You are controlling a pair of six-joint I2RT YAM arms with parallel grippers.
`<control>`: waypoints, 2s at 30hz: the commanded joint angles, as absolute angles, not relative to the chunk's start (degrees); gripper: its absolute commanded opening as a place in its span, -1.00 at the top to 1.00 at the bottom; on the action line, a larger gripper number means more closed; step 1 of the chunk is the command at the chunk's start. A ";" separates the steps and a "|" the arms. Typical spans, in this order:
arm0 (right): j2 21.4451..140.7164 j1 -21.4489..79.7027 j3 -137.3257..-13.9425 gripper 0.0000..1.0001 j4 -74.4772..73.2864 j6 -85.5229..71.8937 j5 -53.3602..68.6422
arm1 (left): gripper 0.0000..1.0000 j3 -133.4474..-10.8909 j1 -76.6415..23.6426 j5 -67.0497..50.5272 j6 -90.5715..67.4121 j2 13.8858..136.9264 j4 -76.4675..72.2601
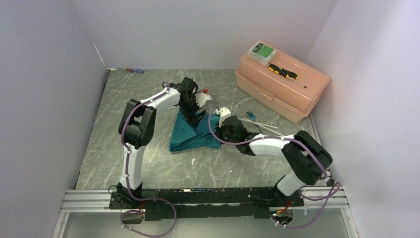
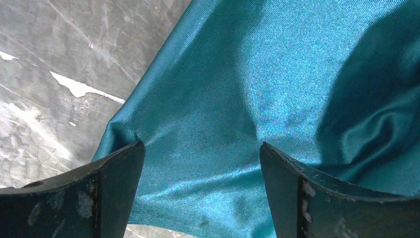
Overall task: Fold the napkin into a case and place the utensils inside
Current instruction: Fold the lower triangle-folded napkin at the center of the board.
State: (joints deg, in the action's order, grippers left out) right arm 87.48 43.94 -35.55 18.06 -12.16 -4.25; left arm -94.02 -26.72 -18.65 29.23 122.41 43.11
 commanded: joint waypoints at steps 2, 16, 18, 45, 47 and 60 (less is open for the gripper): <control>93.25 40.20 -41.47 1.00 19.56 -16.07 7.29 | -0.84 -94.95 -26.96 -18.68 31.16 123.94 43.42; 102.34 31.82 -43.41 1.00 14.04 -26.74 13.24 | -0.88 -100.66 -25.20 -17.71 31.73 119.56 47.82; 102.77 31.84 -43.28 1.00 13.95 -27.02 13.71 | -0.88 -101.50 -24.57 -18.26 31.86 117.90 49.38; 100.25 31.82 -41.57 1.00 13.57 -28.79 11.24 | -0.58 -66.13 -35.95 -12.49 39.68 89.56 53.77; 99.95 31.83 -41.76 1.00 13.30 -28.76 11.40 | -0.58 -66.22 -35.95 -10.04 38.06 91.85 52.05; 98.86 31.89 -42.27 1.00 12.60 -28.40 11.60 | -0.37 -67.92 -36.65 -8.29 34.29 99.88 48.60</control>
State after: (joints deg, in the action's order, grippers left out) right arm 99.53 31.70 -43.05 16.47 -28.77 12.51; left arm -65.93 -36.25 -8.73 35.90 97.89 49.50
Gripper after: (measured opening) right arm 0.020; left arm 0.719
